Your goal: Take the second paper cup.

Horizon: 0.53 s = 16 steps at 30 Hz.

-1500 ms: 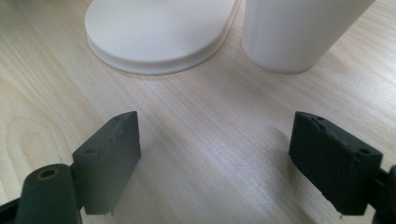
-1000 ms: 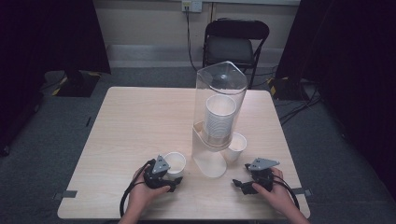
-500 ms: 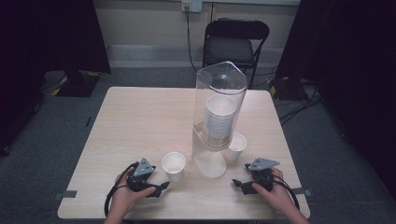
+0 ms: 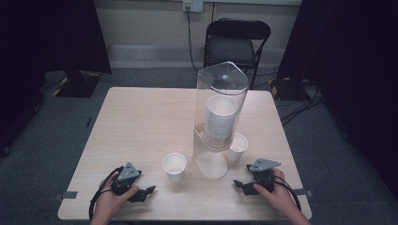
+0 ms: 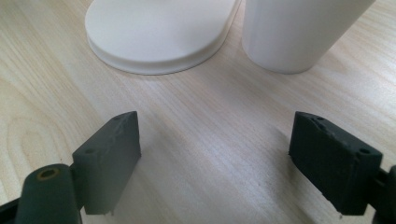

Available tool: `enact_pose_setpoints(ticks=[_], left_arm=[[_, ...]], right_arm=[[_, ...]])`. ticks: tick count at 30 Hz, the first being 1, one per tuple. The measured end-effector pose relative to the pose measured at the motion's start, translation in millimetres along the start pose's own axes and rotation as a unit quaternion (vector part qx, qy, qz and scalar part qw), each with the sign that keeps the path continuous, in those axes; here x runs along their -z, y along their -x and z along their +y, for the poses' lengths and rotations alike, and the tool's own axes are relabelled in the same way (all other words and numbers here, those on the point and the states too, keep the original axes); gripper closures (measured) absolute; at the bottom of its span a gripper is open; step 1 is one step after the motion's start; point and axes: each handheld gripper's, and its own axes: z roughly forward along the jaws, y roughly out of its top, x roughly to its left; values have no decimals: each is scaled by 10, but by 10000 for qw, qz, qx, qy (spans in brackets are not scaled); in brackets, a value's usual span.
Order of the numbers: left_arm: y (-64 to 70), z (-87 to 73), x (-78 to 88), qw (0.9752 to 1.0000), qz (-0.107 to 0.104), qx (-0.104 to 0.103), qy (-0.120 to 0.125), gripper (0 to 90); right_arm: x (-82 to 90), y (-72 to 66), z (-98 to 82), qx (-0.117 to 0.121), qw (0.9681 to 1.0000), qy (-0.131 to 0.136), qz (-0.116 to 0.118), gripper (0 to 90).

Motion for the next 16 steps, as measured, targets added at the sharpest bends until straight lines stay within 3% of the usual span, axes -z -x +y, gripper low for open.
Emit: enact_pose_setpoints(ticks=[3,8,16], left_arm=[[-26,-28,25,10000,85,42,22,163],[-54,-59,43,9995,151,-265,-53,161],[-55,-60,40,9995,173,-276,-58,145]], right_arm=[[0,0,0,1,10000,2,0,163],[0,0,0,1,10000,-1,-3,160],[-2,1,1,-13,10000,-10,-25,152]])
